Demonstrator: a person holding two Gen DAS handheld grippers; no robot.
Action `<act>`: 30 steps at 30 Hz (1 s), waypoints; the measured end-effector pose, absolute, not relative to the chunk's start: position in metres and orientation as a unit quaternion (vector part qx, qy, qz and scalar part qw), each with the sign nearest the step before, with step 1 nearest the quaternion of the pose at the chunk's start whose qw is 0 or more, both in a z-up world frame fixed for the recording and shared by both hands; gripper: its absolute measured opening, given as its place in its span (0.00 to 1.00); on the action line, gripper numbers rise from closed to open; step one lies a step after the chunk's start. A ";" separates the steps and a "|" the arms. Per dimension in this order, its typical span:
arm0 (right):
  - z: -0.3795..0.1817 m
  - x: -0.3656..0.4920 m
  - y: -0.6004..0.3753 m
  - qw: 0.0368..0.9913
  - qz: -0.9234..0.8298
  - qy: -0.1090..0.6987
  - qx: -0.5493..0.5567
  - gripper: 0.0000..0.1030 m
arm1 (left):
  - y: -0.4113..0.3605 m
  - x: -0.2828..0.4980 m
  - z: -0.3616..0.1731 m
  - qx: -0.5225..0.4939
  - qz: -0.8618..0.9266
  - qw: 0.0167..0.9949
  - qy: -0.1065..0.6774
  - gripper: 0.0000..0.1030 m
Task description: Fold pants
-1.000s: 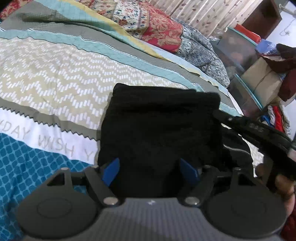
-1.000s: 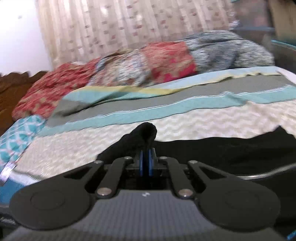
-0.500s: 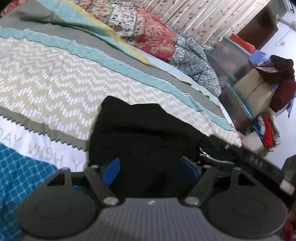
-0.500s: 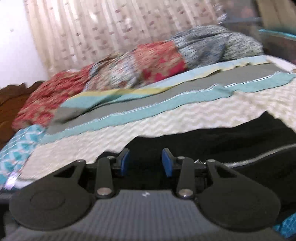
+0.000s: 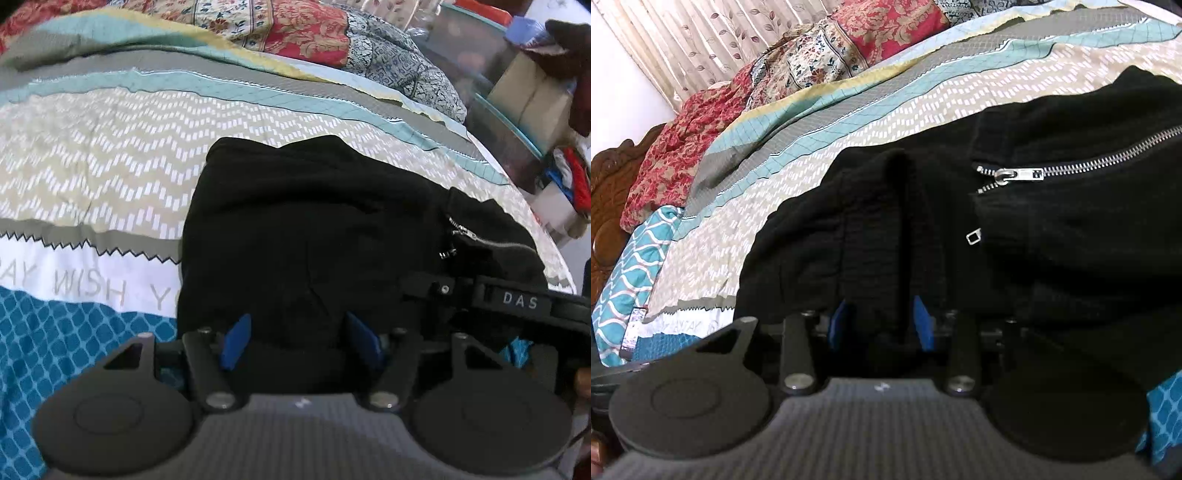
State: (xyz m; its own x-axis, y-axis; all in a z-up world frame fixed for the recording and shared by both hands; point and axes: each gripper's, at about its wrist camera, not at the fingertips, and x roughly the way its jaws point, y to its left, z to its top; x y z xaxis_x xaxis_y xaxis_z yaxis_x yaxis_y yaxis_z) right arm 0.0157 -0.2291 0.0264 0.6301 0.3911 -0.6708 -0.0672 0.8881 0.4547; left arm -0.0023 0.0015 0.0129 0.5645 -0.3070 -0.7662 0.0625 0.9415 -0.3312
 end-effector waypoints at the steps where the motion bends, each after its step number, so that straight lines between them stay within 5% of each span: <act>1: 0.027 0.014 -0.228 0.881 0.130 0.409 0.198 0.40 | 0.002 -0.003 0.014 -0.138 -0.106 0.874 0.454 0.59; 13: 0.064 -0.019 -0.220 0.926 0.156 0.317 0.130 0.43 | 0.020 -0.026 0.049 -0.194 -0.153 0.880 0.405 0.58; 18: 0.021 0.001 -0.220 0.888 0.135 0.417 0.143 0.47 | 0.014 -0.017 0.021 -0.182 -0.135 0.859 0.460 0.57; 30: 0.044 -0.009 -0.251 0.905 0.155 0.357 0.174 0.55 | 0.018 -0.019 0.029 -0.180 -0.140 0.863 0.451 0.61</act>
